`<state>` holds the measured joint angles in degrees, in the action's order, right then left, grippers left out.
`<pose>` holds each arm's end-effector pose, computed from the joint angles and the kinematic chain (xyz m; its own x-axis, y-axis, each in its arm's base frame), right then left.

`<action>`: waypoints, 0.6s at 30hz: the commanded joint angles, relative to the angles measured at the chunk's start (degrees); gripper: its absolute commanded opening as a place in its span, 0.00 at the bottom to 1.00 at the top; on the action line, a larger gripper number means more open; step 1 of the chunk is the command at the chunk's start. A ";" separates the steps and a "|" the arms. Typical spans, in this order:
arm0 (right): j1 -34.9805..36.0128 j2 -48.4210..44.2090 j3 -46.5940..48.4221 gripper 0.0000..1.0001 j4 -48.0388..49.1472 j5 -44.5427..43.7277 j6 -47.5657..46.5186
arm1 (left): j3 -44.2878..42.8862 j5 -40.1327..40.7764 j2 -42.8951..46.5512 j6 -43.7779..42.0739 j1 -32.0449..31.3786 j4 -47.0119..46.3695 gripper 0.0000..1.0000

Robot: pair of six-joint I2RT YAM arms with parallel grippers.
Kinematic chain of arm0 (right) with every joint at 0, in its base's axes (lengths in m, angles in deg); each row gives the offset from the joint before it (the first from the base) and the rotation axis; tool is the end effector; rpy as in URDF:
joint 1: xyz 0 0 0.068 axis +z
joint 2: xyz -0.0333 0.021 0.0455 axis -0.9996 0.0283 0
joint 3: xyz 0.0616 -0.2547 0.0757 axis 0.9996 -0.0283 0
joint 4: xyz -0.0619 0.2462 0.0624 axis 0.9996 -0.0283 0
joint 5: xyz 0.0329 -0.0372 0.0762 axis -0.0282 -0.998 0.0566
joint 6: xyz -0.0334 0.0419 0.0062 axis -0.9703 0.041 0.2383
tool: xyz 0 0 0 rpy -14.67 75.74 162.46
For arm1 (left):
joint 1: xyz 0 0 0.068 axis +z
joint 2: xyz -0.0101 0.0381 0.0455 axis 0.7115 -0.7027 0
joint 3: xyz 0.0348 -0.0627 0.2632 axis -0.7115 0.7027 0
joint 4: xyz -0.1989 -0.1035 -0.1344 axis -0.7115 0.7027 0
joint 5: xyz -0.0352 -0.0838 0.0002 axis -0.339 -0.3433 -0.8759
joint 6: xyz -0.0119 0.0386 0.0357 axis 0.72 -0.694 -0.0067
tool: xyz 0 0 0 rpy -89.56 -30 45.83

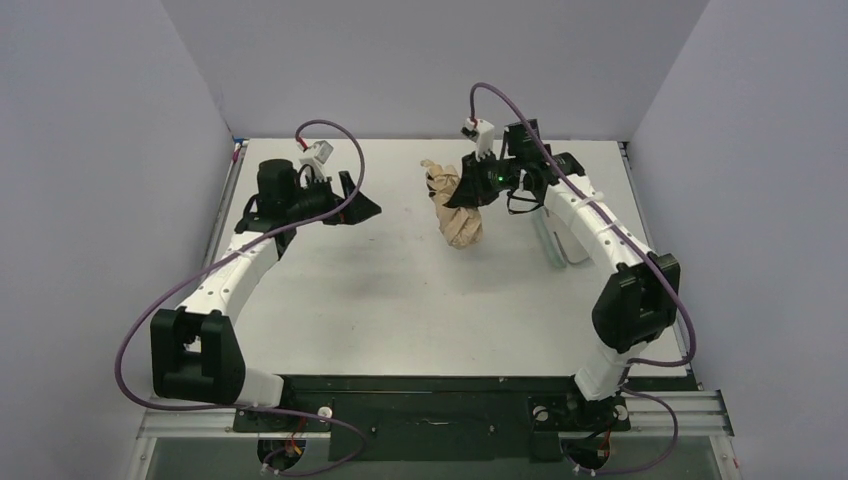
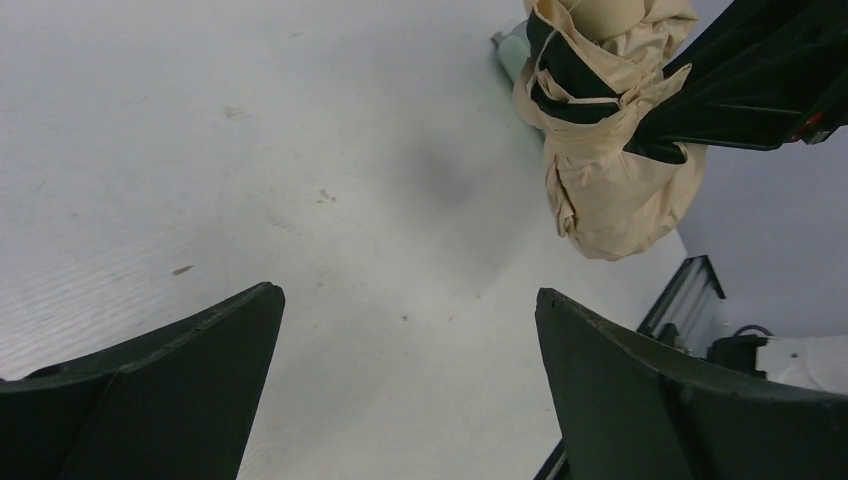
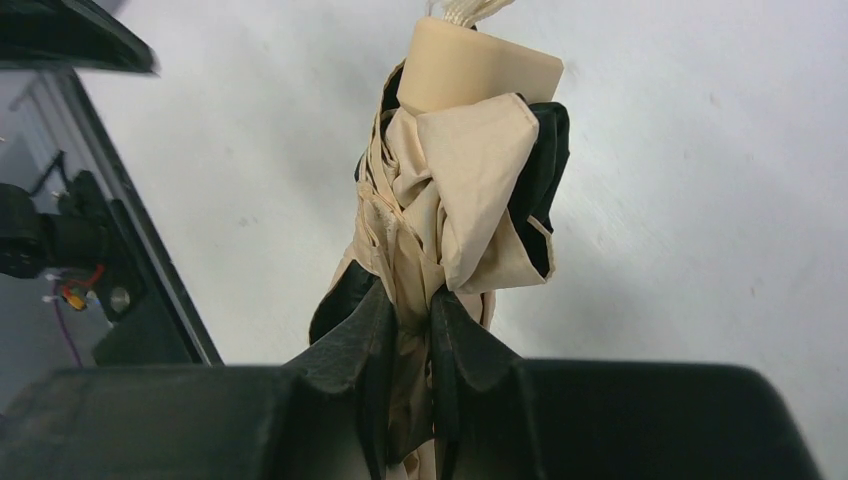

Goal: Open the umbrella

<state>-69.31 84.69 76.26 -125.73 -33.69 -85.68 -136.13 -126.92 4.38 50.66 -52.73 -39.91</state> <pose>0.3614 0.1504 0.3243 -0.6633 -0.2661 -0.6995 -0.7051 0.5355 0.4648 0.3144 -0.0626 0.2938 -0.6571 -0.1812 -0.7317 0.4409 0.6949 -0.5681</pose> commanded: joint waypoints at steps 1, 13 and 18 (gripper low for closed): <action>2.86 -6.94 1.20 0.00 15.05 3.21 10.06 | -2.90 -7.58 2.85 12.00 -2.28 -11.37 0.97; 9.35 -11.66 -4.47 0.00 35.10 1.70 27.46 | -2.20 -3.88 2.88 22.38 -11.93 -23.84 0.97; 10.47 -13.01 -5.74 0.00 38.12 -0.55 29.98 | -1.45 -2.85 2.62 22.19 -13.40 -25.12 0.97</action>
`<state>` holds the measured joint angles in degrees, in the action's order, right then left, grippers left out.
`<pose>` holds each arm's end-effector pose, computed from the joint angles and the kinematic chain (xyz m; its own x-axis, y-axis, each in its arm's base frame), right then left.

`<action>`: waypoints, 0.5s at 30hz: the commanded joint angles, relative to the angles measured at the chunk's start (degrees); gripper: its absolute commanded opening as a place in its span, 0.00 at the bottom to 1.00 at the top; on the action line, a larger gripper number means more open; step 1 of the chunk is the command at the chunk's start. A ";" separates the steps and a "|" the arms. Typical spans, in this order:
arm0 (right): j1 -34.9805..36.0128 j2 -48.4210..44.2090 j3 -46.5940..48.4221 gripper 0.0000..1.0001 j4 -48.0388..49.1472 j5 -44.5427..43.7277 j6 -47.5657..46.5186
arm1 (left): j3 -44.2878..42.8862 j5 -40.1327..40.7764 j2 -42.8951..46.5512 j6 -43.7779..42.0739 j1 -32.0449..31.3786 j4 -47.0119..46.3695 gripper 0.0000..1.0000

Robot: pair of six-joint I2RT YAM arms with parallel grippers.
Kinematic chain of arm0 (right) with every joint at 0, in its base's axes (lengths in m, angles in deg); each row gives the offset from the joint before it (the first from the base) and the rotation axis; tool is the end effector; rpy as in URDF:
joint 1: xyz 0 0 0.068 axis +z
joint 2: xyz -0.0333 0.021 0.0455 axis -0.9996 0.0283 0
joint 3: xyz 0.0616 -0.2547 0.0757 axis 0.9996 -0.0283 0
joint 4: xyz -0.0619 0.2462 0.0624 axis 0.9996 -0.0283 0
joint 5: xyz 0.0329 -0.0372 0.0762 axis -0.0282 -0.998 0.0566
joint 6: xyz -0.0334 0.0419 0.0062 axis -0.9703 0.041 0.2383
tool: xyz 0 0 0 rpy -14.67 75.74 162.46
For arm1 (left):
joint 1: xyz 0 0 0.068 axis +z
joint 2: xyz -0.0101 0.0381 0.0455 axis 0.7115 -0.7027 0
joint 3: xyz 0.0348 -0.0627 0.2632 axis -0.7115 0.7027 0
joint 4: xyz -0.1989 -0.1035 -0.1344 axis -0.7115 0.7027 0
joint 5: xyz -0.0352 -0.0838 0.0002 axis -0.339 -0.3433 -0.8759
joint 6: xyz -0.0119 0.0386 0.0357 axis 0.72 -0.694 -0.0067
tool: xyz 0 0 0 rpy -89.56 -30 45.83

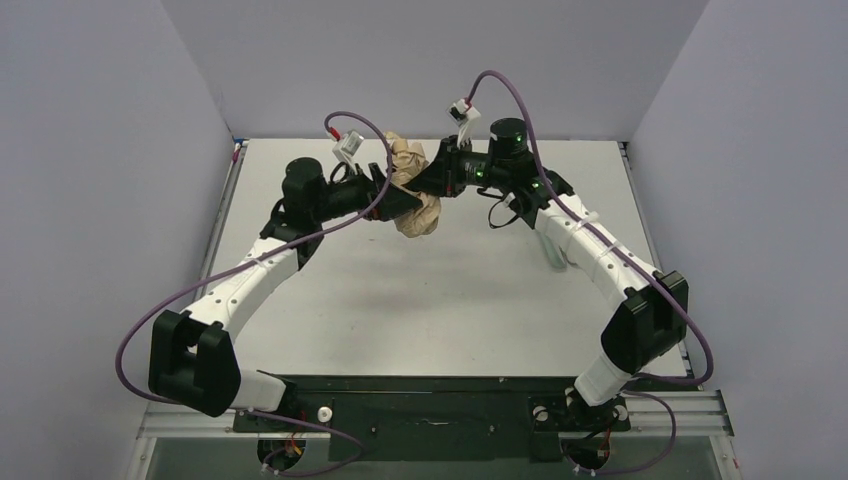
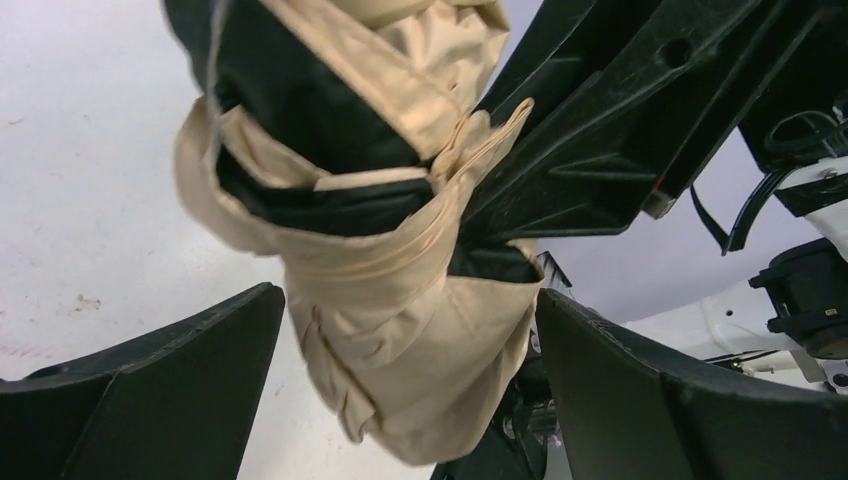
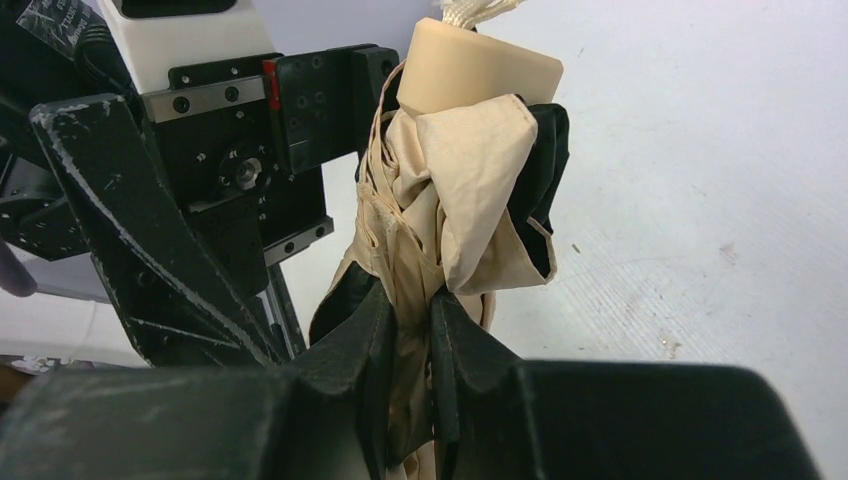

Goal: Open the umbrella

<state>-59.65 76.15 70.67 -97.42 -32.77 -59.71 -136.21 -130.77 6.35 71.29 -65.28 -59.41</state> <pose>0.3199 0.2032 0.3881 -0.5906 0.0034 -0.8069 -0.7563 0.3465 0.5550 0.2946 -0.1318 0.3378 -0.6496 -0.2775 -0.7078 0.5958 0.3926 -0.7007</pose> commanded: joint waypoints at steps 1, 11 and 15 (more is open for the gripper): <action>0.98 -4.61 -0.39 0.00 10.48 -1.51 5.35 | -1.26 1.33 0.61 1.53 -0.90 -5.67 0.97; -2.44 -5.16 -0.70 0.03 17.25 -0.09 13.97 | -0.55 -2.42 0.63 1.71 1.51 -10.64 0.10; -4.67 -4.70 0.34 0.52 20.51 2.26 20.05 | -0.60 -2.01 0.63 4.62 2.52 -14.33 0.00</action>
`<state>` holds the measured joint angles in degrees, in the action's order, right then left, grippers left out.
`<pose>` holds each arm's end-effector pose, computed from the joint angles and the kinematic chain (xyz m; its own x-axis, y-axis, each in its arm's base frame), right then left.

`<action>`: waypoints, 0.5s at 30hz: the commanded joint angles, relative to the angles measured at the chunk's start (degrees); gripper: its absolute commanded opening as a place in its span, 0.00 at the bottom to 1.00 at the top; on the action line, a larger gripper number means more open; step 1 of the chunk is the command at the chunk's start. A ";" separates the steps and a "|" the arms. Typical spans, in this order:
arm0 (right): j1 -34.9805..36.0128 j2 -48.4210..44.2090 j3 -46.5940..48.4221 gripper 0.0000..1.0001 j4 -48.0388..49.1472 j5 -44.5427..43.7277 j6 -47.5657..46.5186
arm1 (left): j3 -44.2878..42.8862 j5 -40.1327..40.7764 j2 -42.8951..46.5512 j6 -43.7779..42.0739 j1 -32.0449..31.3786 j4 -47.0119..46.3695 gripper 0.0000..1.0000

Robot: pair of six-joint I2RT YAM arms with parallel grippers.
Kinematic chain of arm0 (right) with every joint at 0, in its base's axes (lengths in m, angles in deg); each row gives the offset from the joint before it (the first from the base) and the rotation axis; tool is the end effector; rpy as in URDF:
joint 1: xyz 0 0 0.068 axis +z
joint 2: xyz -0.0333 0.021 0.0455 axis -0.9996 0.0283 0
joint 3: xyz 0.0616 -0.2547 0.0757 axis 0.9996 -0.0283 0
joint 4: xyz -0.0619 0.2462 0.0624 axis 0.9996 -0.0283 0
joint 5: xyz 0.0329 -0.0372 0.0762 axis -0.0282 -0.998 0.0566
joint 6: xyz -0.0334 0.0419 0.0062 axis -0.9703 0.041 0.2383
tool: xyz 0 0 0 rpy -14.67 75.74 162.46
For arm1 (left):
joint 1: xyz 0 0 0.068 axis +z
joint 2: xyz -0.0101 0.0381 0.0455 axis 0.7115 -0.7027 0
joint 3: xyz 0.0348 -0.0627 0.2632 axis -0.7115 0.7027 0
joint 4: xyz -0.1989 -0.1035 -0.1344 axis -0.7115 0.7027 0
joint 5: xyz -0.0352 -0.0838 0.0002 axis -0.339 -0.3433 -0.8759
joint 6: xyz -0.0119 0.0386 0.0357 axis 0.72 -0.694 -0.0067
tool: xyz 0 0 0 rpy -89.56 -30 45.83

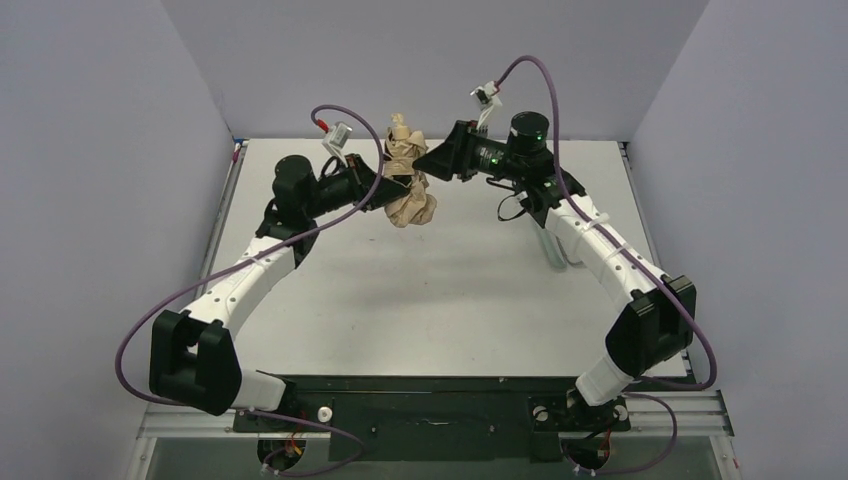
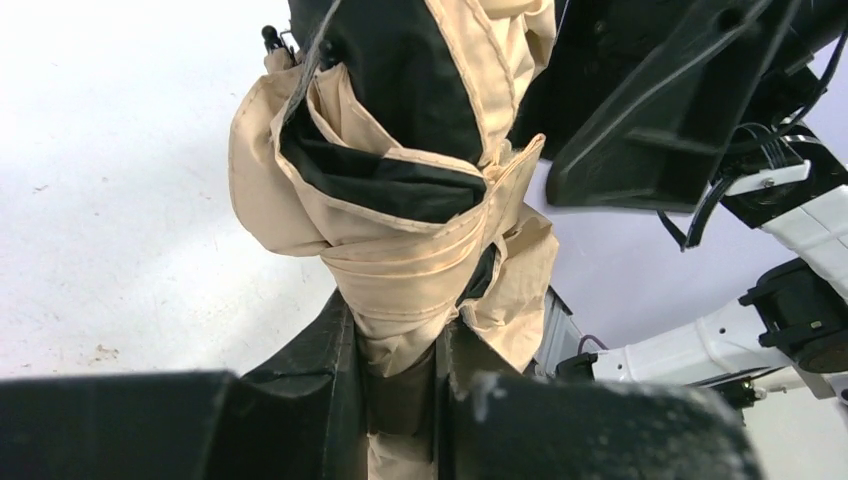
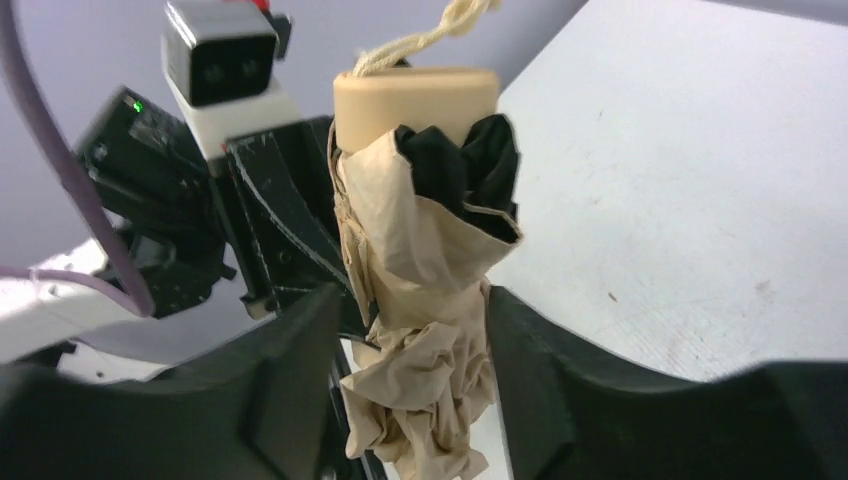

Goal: Open the umbrella

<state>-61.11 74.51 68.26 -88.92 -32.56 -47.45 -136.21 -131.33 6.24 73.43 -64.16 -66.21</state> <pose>0.3211 0.1931 0.3982 -0.6511 0.1375 -0.7464 -0.6881 0.3081 0.6570 0.2980 -0.1266 0.3492 -0.5903 -0.3260 -0.7385 0.6446 0.3603 -0.6743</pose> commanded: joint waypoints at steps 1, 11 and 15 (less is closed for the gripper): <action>-3.46 -3.13 2.74 0.60 11.79 2.65 8.46 | -0.70 -1.23 0.50 4.90 1.98 -8.72 0.00; 0.44 -5.62 -2.98 0.80 3.15 3.08 -2.40 | -3.41 0.43 -1.63 17.72 3.38 -20.21 0.00; 2.47 -4.39 -1.61 0.80 0.38 2.36 -6.21 | -4.81 -0.38 -1.62 17.88 2.28 -20.19 0.00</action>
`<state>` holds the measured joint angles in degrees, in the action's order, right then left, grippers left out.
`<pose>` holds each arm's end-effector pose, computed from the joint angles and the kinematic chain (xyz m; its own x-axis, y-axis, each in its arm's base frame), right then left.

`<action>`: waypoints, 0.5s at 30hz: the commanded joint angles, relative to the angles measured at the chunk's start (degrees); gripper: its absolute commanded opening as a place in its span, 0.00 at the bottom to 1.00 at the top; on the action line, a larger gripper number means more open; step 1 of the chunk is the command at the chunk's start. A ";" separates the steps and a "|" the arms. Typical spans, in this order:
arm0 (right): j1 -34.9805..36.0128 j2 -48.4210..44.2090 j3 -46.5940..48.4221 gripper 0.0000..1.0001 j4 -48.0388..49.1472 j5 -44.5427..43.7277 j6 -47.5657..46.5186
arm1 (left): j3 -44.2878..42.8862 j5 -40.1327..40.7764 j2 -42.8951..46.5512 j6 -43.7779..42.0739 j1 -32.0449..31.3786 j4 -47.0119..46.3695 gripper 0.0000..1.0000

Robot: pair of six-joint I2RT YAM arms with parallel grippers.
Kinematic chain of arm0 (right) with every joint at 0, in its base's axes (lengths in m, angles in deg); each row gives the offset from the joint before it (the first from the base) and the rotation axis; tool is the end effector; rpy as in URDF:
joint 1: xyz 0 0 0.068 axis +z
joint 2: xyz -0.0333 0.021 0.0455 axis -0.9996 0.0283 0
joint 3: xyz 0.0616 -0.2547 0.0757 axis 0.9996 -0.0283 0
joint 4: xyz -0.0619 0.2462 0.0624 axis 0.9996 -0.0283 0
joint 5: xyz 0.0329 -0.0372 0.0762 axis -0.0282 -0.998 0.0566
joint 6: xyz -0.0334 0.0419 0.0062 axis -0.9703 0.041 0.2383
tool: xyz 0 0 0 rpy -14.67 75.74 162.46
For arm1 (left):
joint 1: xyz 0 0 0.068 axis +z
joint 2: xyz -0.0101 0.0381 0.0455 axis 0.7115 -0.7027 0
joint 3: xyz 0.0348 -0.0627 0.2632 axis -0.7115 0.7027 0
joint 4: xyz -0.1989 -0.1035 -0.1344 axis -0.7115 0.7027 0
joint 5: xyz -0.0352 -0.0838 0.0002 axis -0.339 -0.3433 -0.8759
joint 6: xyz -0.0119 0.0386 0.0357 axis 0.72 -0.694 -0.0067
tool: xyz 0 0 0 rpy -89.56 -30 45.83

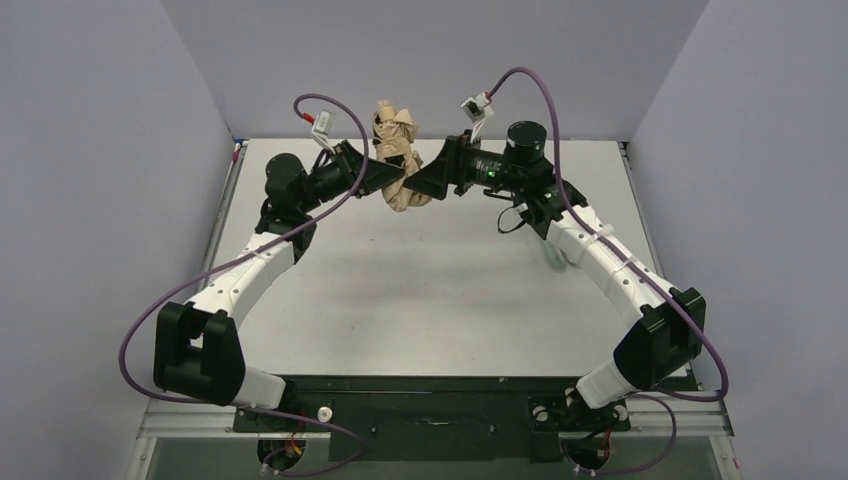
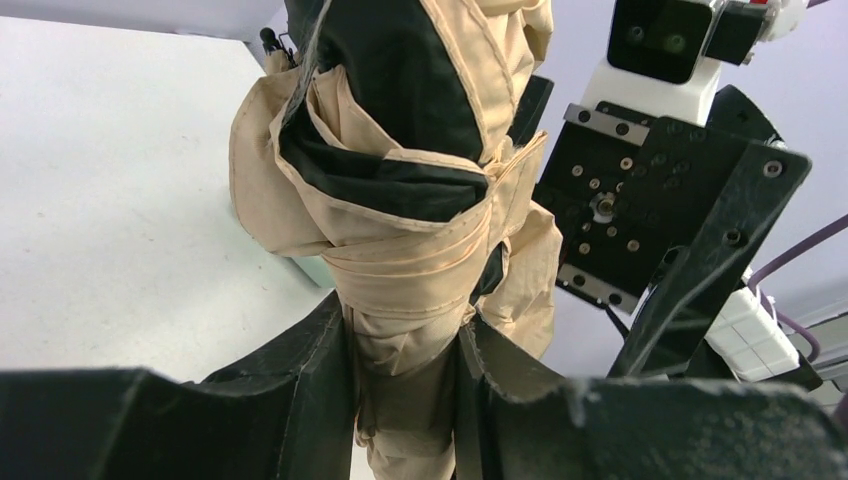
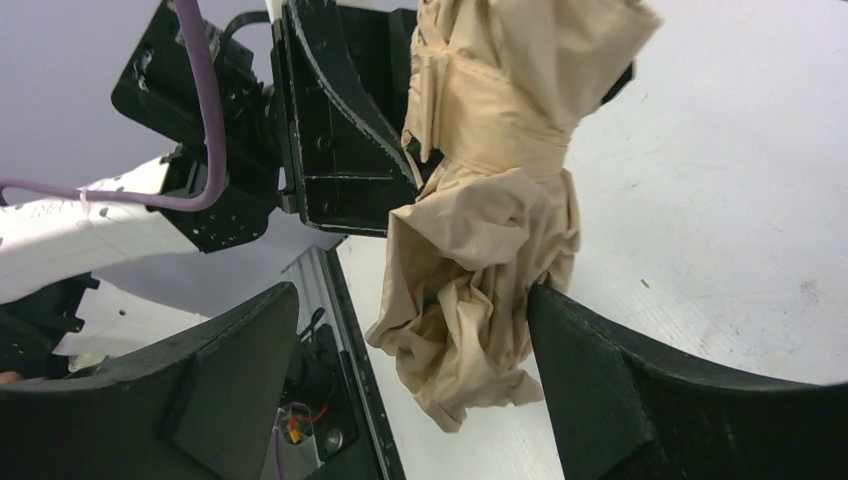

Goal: Open the umbrella

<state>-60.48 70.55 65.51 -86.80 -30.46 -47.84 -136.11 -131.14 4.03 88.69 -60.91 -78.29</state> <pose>0.3015 0.1885 0.4090 -0.6148 0.1290 -0.7780 -0.7375 0.2555 0.6252 0.3120 -0.1114 0.3578 -0.6179 -0.4795 -0.6232 0.5831 0.2523 -0.7722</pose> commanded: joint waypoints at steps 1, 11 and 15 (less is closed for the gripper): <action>2.30 0.11 1.39 0.80 -2.25 -0.11 -6.73 | -5.31 -0.63 0.60 2.83 -1.32 -8.15 0.00; 5.02 1.10 0.90 0.66 -2.19 1.15 -9.01 | -6.78 -1.18 0.23 4.22 -1.92 -9.14 0.00; 5.19 2.00 1.31 0.49 -2.42 1.30 -8.47 | -6.34 -1.82 0.32 5.26 -2.00 -11.11 0.00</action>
<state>-57.20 71.32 65.99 -89.99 -31.97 -56.00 -138.05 -132.21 3.26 91.84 -62.13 -79.50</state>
